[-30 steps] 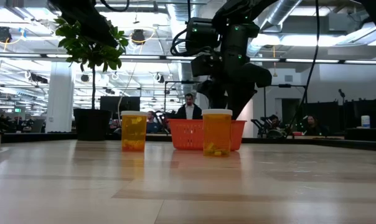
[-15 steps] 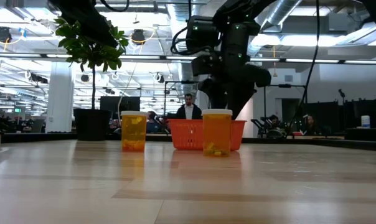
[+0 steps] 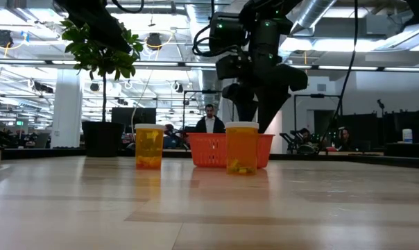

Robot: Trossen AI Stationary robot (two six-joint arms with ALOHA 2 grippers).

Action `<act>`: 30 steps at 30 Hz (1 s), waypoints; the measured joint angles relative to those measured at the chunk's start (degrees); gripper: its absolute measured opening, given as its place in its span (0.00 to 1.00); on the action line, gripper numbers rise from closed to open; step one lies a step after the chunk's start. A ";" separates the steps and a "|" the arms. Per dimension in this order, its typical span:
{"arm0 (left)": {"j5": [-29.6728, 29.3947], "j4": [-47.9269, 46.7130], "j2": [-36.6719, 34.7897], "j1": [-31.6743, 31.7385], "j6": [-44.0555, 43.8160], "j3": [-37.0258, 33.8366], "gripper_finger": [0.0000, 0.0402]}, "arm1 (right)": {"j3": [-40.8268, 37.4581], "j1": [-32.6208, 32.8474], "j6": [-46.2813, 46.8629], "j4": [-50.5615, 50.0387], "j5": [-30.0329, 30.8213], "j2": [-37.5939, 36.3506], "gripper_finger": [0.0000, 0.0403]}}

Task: Pick and place pill bottles into a basket
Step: Put the orange pill bottle into the orange basket

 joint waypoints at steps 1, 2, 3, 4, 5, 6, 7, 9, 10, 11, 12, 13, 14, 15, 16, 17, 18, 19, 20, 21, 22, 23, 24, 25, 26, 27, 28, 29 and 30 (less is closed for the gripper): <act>0.00 0.00 0.00 -0.01 0.00 0.00 0.66 | 0.46 0.00 -0.02 0.00 -0.02 0.00 0.62; 0.00 -0.02 0.00 -0.01 0.00 0.00 0.66 | 1.04 -0.02 -0.02 -0.02 -0.03 0.00 0.62; 0.00 0.00 0.00 0.01 0.00 0.00 0.66 | 1.74 -0.04 -0.04 -0.17 -0.01 0.00 0.62; 0.00 0.00 0.00 -0.01 0.00 0.00 0.66 | 2.49 -0.04 -0.07 -0.45 -0.02 0.00 0.62; -0.02 0.00 0.00 0.00 0.00 0.00 0.66 | 3.34 -0.15 -0.07 -0.68 0.00 0.00 0.62; -0.02 0.00 0.00 0.01 0.00 0.00 0.66 | 4.22 -0.33 -0.07 -0.76 -0.02 0.00 0.62; -0.02 0.00 0.00 0.00 0.00 0.00 0.66 | 5.00 -0.55 -0.07 -0.89 -0.02 0.00 0.62; -0.02 -0.01 0.00 0.00 0.00 0.00 0.66 | 6.68 -0.92 -0.12 -2.00 -0.02 0.00 0.62; -0.02 -0.02 0.00 0.00 -0.02 0.00 0.66 | 7.52 -0.97 -0.15 -2.68 -0.02 0.00 0.62; -0.02 0.00 0.00 0.01 -0.02 0.00 0.66 | 8.49 -1.20 -0.16 -3.46 0.03 0.00 0.62; -0.02 0.00 0.00 0.01 -0.02 0.00 0.66 | 9.61 -1.35 -0.49 -4.86 0.04 0.00 0.62; -0.02 -0.02 0.00 0.01 -0.02 0.00 0.66 | 10.89 -1.67 -0.87 -6.93 0.07 0.00 0.62; -0.02 -0.02 0.00 -0.01 0.00 0.00 0.66 | 12.14 -2.01 -1.02 -8.61 0.12 0.00 0.62; -0.02 0.00 0.00 0.00 0.05 0.00 0.66 | 13.41 -2.56 -0.98 -9.89 0.17 0.00 0.62; -0.04 -0.02 0.00 -0.01 0.11 0.00 0.66 | 14.49 -3.28 -0.39 -10.93 0.21 -0.20 0.62; -0.29 -0.02 0.00 -0.01 0.10 0.00 0.66 | 15.00 -4.27 0.41 -11.73 0.09 -0.87 0.62; -0.52 -0.02 0.00 -0.01 0.01 0.00 0.66 | 15.49 -5.42 1.21 -12.50 -0.22 -1.81 0.62; -0.80 -0.02 0.00 0.00 -0.47 0.00 0.66 | 15.89 -6.61 2.03 -12.18 -0.24 -2.88 0.62; -1.16 -0.02 0.00 0.01 -1.08 0.00 0.66 | 15.98 -8.01 2.67 -11.85 -0.18 -4.13 0.62; -1.47 -0.02 0.00 0.01 -1.36 0.00 0.66 | 15.98 -9.46 2.84 -12.74 -0.20 -5.39 0.62; -1.55 0.05 0.00 0.01 -1.42 0.00 0.66 | 15.93 -10.97 2.94 -13.75 -0.23 -6.46 0.62; -1.73 0.12 0.02 0.01 -1.46 0.00 0.66 | 15.71 -12.66 3.00 -13.60 -0.74 -7.62 0.62; -2.08 0.20 0.02 0.01 -1.46 0.00 0.66 | 15.47 -14.56 2.99 -13.23 -2.09 -8.89 0.62; -2.48 0.50 0.01 0.01 -1.45 0.00 0.66 | 15.18 -16.48 3.02 -13.03 -4.12 -10.18 0.62; -3.00 1.00 0.01 0.01 -1.45 0.00 0.66 | 14.81 -18.53 3.01 -12.46 -6.85 -11.63 0.62; -3.71 1.27 0.02 0.01 -1.44 0.00 0.66 | 14.47 -20.68 3.02 -11.49 -9.56 -12.92 0.62; -4.52 1.51 0.02 0.01 -1.44 0.00 0.66 | 14.13 -22.76 3.05 -10.21 -11.91 -14.06 0.62; -5.30 2.09 0.02 0.01 -1.44 0.00 0.66 | 14.00 -24.70 3.44 -9.52 -13.77 -14.78 0.62; -6.10 2.81 0.02 0.01 -1.43 0.00 0.66 | 13.94 -26.46 4.15 -9.39 -14.78 -15.32 0.62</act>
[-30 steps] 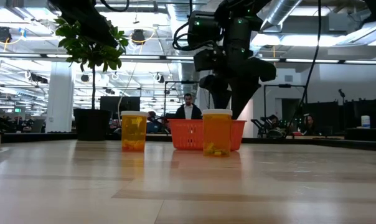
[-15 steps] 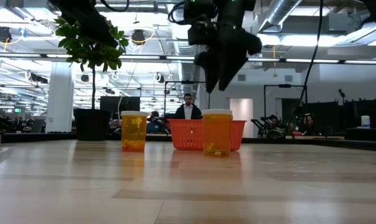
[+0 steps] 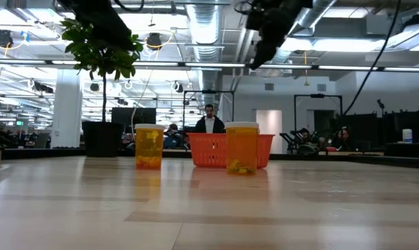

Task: Pick and place pill bottles into a basket
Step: Put the orange pill bottle into the orange basket

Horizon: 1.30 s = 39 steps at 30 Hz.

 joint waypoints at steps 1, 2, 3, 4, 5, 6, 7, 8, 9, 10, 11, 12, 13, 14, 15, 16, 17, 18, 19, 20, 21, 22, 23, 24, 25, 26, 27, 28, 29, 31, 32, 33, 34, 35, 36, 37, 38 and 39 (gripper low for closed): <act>-0.79 0.52 -0.02 0.00 0.01 0.00 0.66 | -0.08 -1.53 1.08 0.20 0.04 -0.47 0.62; -1.63 0.96 -0.02 0.00 0.05 0.00 0.66 | -0.08 -2.75 2.11 0.52 0.78 -0.77 0.62; -2.18 1.34 -0.01 0.02 0.07 0.00 0.66 | -0.08 -3.75 3.50 1.10 2.19 -0.94 0.62; -3.01 1.45 -0.01 0.00 0.09 0.00 0.66 | -0.08 -4.65 4.77 1.79 3.74 -0.97 0.62; -3.86 1.43 -0.02 0.00 0.07 0.00 0.66 | -0.08 -5.39 5.31 2.25 4.90 -0.92 0.62; -4.54 1.41 -0.02 0.00 0.04 0.00 0.66 | -0.10 -6.03 5.30 2.55 5.85 -0.71 0.62; -5.00 1.41 -0.02 0.00 -0.14 0.00 0.66 | -0.10 -6.51 5.30 3.16 6.57 -0.35 0.62; -5.58 1.41 -0.02 0.00 -0.47 0.00 0.66 | -0.10 -6.78 5.37 4.11 7.33 -0.02 0.62; -6.25 1.41 -0.02 0.00 -0.75 0.00 0.66 | -0.10 -7.04 6.11 4.87 7.73 0.39 0.62; -6.64 1.40 -0.02 0.00 -1.05 0.00 0.66 | -0.10 -7.25 7.86 5.91 8.12 0.91 0.62; -6.91 1.42 0.00 0.00 -1.45 0.00 0.66 | -0.10 -7.25 8.89 7.01 8.04 1.45 0.62; -7.21 1.40 -0.02 0.00 -1.86 0.00 0.66 | -0.10 -7.24 8.66 7.57 7.16 2.02 0.62; -7.38 1.39 -0.02 0.00 -2.28 0.00 0.66 | -0.10 -7.16 7.97 7.71 6.20 2.61 0.62; -7.36 1.38 -0.02 0.00 -2.78 0.00 0.66 | -0.10 -7.00 7.53 8.03 5.78 3.22 0.62; -7.30 1.24 -0.02 0.00 -3.36 0.00 0.66 | -0.10 -6.69 7.15 8.46 5.77 3.90 0.62; -7.17 1.06 0.00 0.00 -3.71 0.00 0.66 | -0.10 -6.34 6.91 8.58 5.60 4.64 0.62; -6.57 0.96 -0.02 0.00 -4.07 0.00 0.66 | -0.10 -6.07 6.68 8.40 5.46 5.43 0.62; -5.99 0.87 -0.02 0.00 -4.38 0.00 0.66 | -0.12 -5.85 6.38 8.17 4.81 6.19 0.62; -5.45 0.80 -0.02 0.00 -4.52 0.00 0.66 | -0.15 -5.68 6.15 8.08 4.14 6.84 0.62; -4.76 0.78 -0.02 0.00 -4.53 0.00 0.66 | -0.15 -5.52 5.93 8.01 3.47 7.38 0.62; -4.06 0.77 -0.02 0.00 -4.46 0.00 0.66 | -0.15 -5.31 5.74 7.93 3.00 7.89 0.62; -3.40 0.66 -0.02 0.00 -4.25 0.00 0.66 | -0.13 -5.09 5.57 7.73 2.74 8.39 0.62; -2.69 0.37 -0.04 0.00 -3.75 0.00 0.66 | -0.13 -4.90 5.39 7.15 2.64 8.98 0.62; -2.31 -0.02 -0.04 0.00 -3.18 0.00 0.66 | -0.13 -4.59 5.26 6.34 2.63 9.54 0.62; -1.86 -0.40 -0.04 0.02 -2.61 0.00 0.66 | -0.13 -4.34 5.00 5.41 2.64 10.08 0.62; -1.51 -0.88 -0.04 0.13 -2.17 0.00 0.66 | -0.13 -4.09 4.43 4.42 2.65 10.43 0.62; -1.22 -1.59 -0.05 0.41 -1.69 0.00 0.66 | -0.13 -3.89 3.86 3.43 2.63 10.73 0.62; -0.80 -2.30 -0.09 0.78 -1.39 0.00 0.66 | -0.13 -3.58 3.73 2.79 2.53 11.06 0.62; -0.13 -3.06 -0.35 1.33 -1.25 0.00 0.66 | -0.13 -3.42 3.77 2.57 2.14 11.25 0.62; 1.06 -4.43 -1.11 2.54 -1.12 0.00 0.66 | -0.17 -3.14 3.75 2.41 1.21 11.34 0.62; 1.71 -4.74 -1.48 3.11 -1.07 0.00 0.66 | -0.14 -2.94 3.68 2.67 1.23 11.28 0.62; 2.14 -5.69 -2.00 3.67 -0.73 0.00 0.66 | -0.10 -2.55 3.54 2.81 1.27 11.27 0.62; 2.54 -6.71 -2.53 4.10 -0.21 0.00 0.66 | -0.10 -2.26 3.50 2.72 1.34 11.27 0.62; 2.65 -6.89 -2.94 4.47 0.28 0.00 0.66 | -0.10 -2.06 3.43 2.64 1.69 11.27 0.62; 2.67 -7.14 -3.42 4.73 0.76 0.00 0.66 | -0.10 -1.93 3.18 2.66 2.10 11.27 0.62; 2.65 -7.90 -3.87 4.94 1.30 0.00 0.66 | -0.10 -1.52 2.77 2.68 2.79 11.27 0.62; 2.67 -8.21 -4.22 5.13 1.75 0.00 0.66 | -0.10 -1.19 2.24 2.68 3.72 11.27 0.62; 2.71 -8.11 -4.48 5.34 2.16 0.00 0.66 | -0.10 -0.85 1.44 2.66 4.69 11.27 0.62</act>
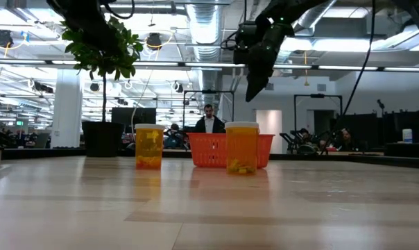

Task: Pick and place pill bottles into a basket
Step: Put the orange pill bottle into the orange basket

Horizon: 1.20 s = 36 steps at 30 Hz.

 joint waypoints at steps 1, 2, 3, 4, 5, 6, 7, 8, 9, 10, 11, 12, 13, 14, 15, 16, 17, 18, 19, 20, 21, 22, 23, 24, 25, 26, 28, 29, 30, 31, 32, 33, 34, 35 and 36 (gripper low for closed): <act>0.03 -0.13 -0.17 0.11 0.32 0.00 0.66 | 0.00 0.53 -0.77 0.05 0.82 0.00 0.62; 0.04 -0.49 -0.27 0.26 0.53 0.00 0.66 | 0.00 1.01 -1.11 0.32 1.75 0.00 0.62; 0.08 -0.64 -0.40 0.39 0.82 0.00 0.66 | 0.00 1.46 -1.19 0.79 2.59 0.00 0.62; 0.18 -0.56 -0.47 0.47 1.06 0.00 0.66 | 0.00 1.94 -1.20 1.14 2.90 0.00 0.62; 0.45 -0.57 -0.51 0.56 1.27 0.00 0.66 | 0.00 2.36 -1.14 1.22 2.90 0.00 0.62; 0.53 -0.79 -0.48 0.58 1.37 0.00 0.66 | 0.00 2.70 -0.98 1.26 2.90 0.00 0.62; 0.68 -0.99 -0.46 0.58 1.39 0.00 0.66 | 0.00 2.96 -0.72 1.32 2.88 0.00 0.62; 0.93 -1.06 -0.46 0.58 1.41 0.00 0.66 | 0.00 3.17 -0.58 1.28 2.86 0.00 0.62; 0.97 -1.19 -0.48 0.58 1.41 0.00 0.66 | 0.00 3.38 -0.29 1.19 2.84 0.00 0.62; 0.98 -1.39 -0.48 0.58 1.41 0.00 0.66 | 0.00 3.46 0.03 1.18 2.82 0.00 0.62; 1.00 -1.45 -0.48 0.58 1.41 0.00 0.66 | 0.00 3.53 0.25 0.94 2.71 0.00 0.63; 1.01 -1.44 -0.49 0.58 1.41 0.00 0.66 | 0.00 3.55 0.36 0.27 2.71 0.00 0.64; 1.02 -1.45 -0.54 0.58 1.41 0.00 0.66 | 0.00 3.50 0.38 -0.62 2.78 0.00 0.65; 1.01 -1.43 -0.55 0.58 1.41 0.00 0.66 | 0.00 3.25 0.38 -1.34 2.83 0.00 0.66; 1.02 -1.44 -0.58 0.58 1.41 0.00 0.66 | 0.00 3.09 0.40 -1.69 2.73 0.00 0.68; 1.01 -1.43 -0.59 0.58 1.41 0.00 0.66 | 0.00 2.92 0.76 -1.75 2.75 0.00 0.69; 1.01 -1.39 -0.61 0.58 1.41 0.00 0.66 | 0.00 2.76 1.10 -1.53 2.80 0.00 0.72; 1.01 -1.41 -0.61 0.58 1.41 0.00 0.66 | 0.00 2.74 1.36 -1.21 2.84 0.00 0.73; 1.03 -1.42 -0.61 0.58 1.41 0.00 0.66 | 0.00 2.72 1.52 -0.95 2.82 0.00 0.75; 1.03 -1.41 -0.61 0.58 1.41 0.00 0.66 | 0.00 2.72 1.48 -0.88 2.83 0.00 0.77; 1.03 -1.41 -0.61 0.58 1.43 0.00 0.66 | 0.00 2.74 1.45 -0.88 2.87 0.00 0.78; 1.03 -1.41 -0.61 0.58 1.43 0.00 0.66 | 0.00 2.78 1.25 -0.78 2.95 0.00 0.79; 1.04 -1.41 -0.61 0.58 1.48 0.00 0.66 | 0.00 2.80 0.92 -0.70 3.23 0.00 0.79; 1.04 -1.41 -0.61 0.57 1.71 0.00 0.66 | 0.01 3.00 0.66 -0.46 3.59 0.37 0.79; 1.04 -1.41 -0.61 0.58 1.93 0.00 0.66 | 0.07 3.34 0.43 -0.07 4.09 0.95 0.79; 1.05 -1.41 -0.61 0.58 2.00 0.00 0.66 | 0.05 3.41 0.15 -0.18 4.18 1.64 0.79; 1.21 -1.41 -0.61 0.56 2.00 0.00 0.66 | -0.11 3.19 -1.46 -1.74 4.31 3.09 0.78; 1.48 -1.42 -0.61 0.56 2.00 0.00 0.66 | -0.10 3.22 -2.10 -1.81 4.33 3.76 0.78; 1.53 -1.46 -0.59 0.56 2.02 0.00 0.66 | -0.09 3.22 -2.40 -1.97 4.35 4.39 0.78; 1.57 -1.50 -0.60 0.56 2.02 0.00 0.66 | -0.09 3.06 -2.56 -2.35 4.35 5.07 0.77; 1.75 -1.53 -0.61 0.56 2.02 0.00 0.66 | -0.09 2.86 -2.57 -2.37 4.34 5.62 0.77; 2.01 -1.59 -0.61 0.56 2.02 0.00 0.66 | -0.09 2.73 -2.61 -2.26 4.16 6.00 0.77; 1.99 -1.74 -0.61 0.56 2.02 0.00 0.66 | -0.09 2.65 -2.63 -2.26 4.19 6.33 0.76; 2.01 -1.78 -0.61 0.54 2.00 0.00 0.66 | -0.05 2.63 -2.67 -2.04 4.17 6.63 0.76; 2.07 -1.76 -0.61 0.55 2.00 0.00 0.66 | 0.00 2.45 -2.74 -2.01 4.17 7.06 0.76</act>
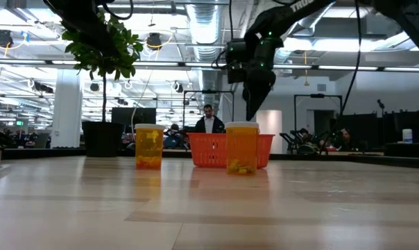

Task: Pick and place pill bottles into a basket
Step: Put the orange pill bottle into the orange basket

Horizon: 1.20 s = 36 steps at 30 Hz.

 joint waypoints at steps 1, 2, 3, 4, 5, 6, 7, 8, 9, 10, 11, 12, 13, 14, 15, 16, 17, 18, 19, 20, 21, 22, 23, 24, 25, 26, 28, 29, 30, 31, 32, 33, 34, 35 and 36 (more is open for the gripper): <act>0.12 -0.05 0.00 -0.01 0.00 0.00 0.66 | 0.00 -0.13 -0.30 -0.14 0.00 0.52 0.76; 0.16 -0.05 0.00 -0.02 0.00 0.00 0.66 | -0.01 -0.31 -0.37 -0.32 0.02 1.07 0.76; 0.16 -0.07 0.00 -0.02 0.00 0.00 0.66 | -0.03 -0.44 -0.37 -0.29 -0.01 1.41 0.76; 0.16 -0.23 0.00 -0.02 0.00 0.00 0.66 | -0.07 -0.47 -0.37 -0.28 0.03 1.50 0.76; 0.16 -0.54 -0.10 -0.02 0.00 0.00 0.66 | -0.09 -0.49 -0.39 -0.22 0.05 1.50 0.76; 0.14 -0.85 -0.24 -0.02 -0.02 0.00 0.66 | -0.07 -0.43 -0.39 0.26 0.19 1.50 0.76; 0.14 -0.87 -0.33 -0.02 -0.02 0.00 0.66 | 0.00 -0.43 -0.38 0.85 0.62 1.65 0.76; 0.01 -0.89 -0.38 -0.02 -0.02 0.00 0.66 | 0.00 -0.39 -0.42 0.93 1.35 1.83 0.76; -0.05 -1.08 -0.52 -0.02 -0.02 0.00 0.66 | -0.02 -0.39 -0.50 0.51 1.88 1.93 0.76; -0.07 -1.36 -0.68 -0.02 -0.02 0.00 0.66 | -0.04 -0.39 -0.51 0.25 2.12 2.16 0.76; -0.08 -1.43 -0.74 -0.02 -0.02 0.00 0.66 | 0.00 -0.37 -0.48 0.40 2.56 2.46 0.76; -0.10 -1.60 -0.71 -0.02 -0.02 0.00 0.66 | 0.02 -0.27 -0.49 0.41 2.87 2.87 0.76; -0.10 -2.03 -0.66 -0.02 -0.04 0.00 0.66 | -0.02 -0.13 -0.46 0.13 3.02 3.26 0.76; -0.09 -2.28 -0.66 -0.02 -0.04 0.00 0.66 | -0.13 -0.01 -0.43 -0.07 3.22 3.45 0.76; -0.10 -2.17 -0.68 -0.02 -0.04 0.00 0.66 | -0.15 0.09 -0.45 -0.07 3.34 3.47 0.76; -0.10 -2.09 -0.70 -0.02 -0.04 0.00 0.66 | -0.12 0.38 -0.44 0.46 3.35 3.36 0.76; -0.10 -2.17 -0.70 -0.02 -0.04 0.00 0.66 | -0.03 0.66 -0.46 0.94 3.66 3.26 0.76; -0.10 -2.18 -0.68 -0.02 -0.04 0.00 0.66 | -0.02 0.87 -0.47 1.11 4.18 3.25 0.76; -0.10 -2.16 -0.68 -0.02 -0.04 0.00 0.66 | -0.04 1.06 -0.48 1.06 4.64 3.25 0.76; -0.10 -2.18 -0.68 -0.02 -0.04 0.00 0.66 | -0.04 1.22 -0.47 1.04 4.66 3.25 0.76; -0.10 -2.23 -0.68 -0.02 -0.04 0.00 0.66 | -0.04 1.28 -0.45 1.03 4.48 3.25 0.76; -0.10 -2.34 -0.68 -0.02 -0.04 0.00 0.66 | -0.07 1.25 -0.43 1.09 4.48 3.25 0.76; -0.10 -2.45 -0.68 -0.02 -0.04 0.00 0.66 | -0.42 1.25 -0.43 1.52 4.50 3.24 0.76; -0.09 -2.49 -0.68 -0.02 -0.05 0.00 0.66 | -0.98 1.52 -0.41 1.92 4.50 3.25 0.76; -0.06 -2.46 -0.68 -0.02 -0.05 0.00 0.66 | -1.69 1.72 -0.39 1.93 4.77 3.23 0.76; -0.01 -2.49 -0.70 -0.02 -0.07 0.00 0.66 | -2.53 1.83 -0.41 1.78 5.06 3.21 0.76; 0.33 -2.46 -0.72 -0.02 -0.07 0.00 0.66 | -4.38 2.21 -0.46 1.74 5.34 3.12 0.76; 0.36 -2.49 -0.72 -0.02 -0.09 0.00 0.66 | -5.12 2.39 -0.46 1.73 5.35 3.12 0.76; 0.38 -2.49 -0.72 -0.02 -0.11 0.00 0.66 | -5.77 2.48 -0.48 1.83 5.36 3.12 0.76; 0.37 -2.46 -0.72 -0.02 -0.32 0.00 0.66 | -6.26 2.48 -0.53 2.02 5.46 3.12 0.76; 0.37 -2.46 -0.72 -0.02 -0.47 0.00 0.66 | -6.59 2.50 -0.72 2.36 5.80 3.12 0.76; 0.37 -2.48 -0.72 -0.02 -0.62 0.00 0.66 | -6.85 2.72 -0.78 2.56 6.10 3.12 0.76; 0.37 -2.46 -0.72 -0.02 -0.80 0.00 0.66 | -6.99 2.70 -0.81 2.69 6.16 3.12 0.76; 0.37 -2.46 -0.72 -0.02 -0.99 0.00 0.66 | -7.04 2.64 -0.81 3.02 6.19 3.12 0.76; 0.38 -2.46 -0.72 -0.02 -1.11 0.00 0.66 | -7.04 2.59 -0.83 3.55 6.13 3.10 0.76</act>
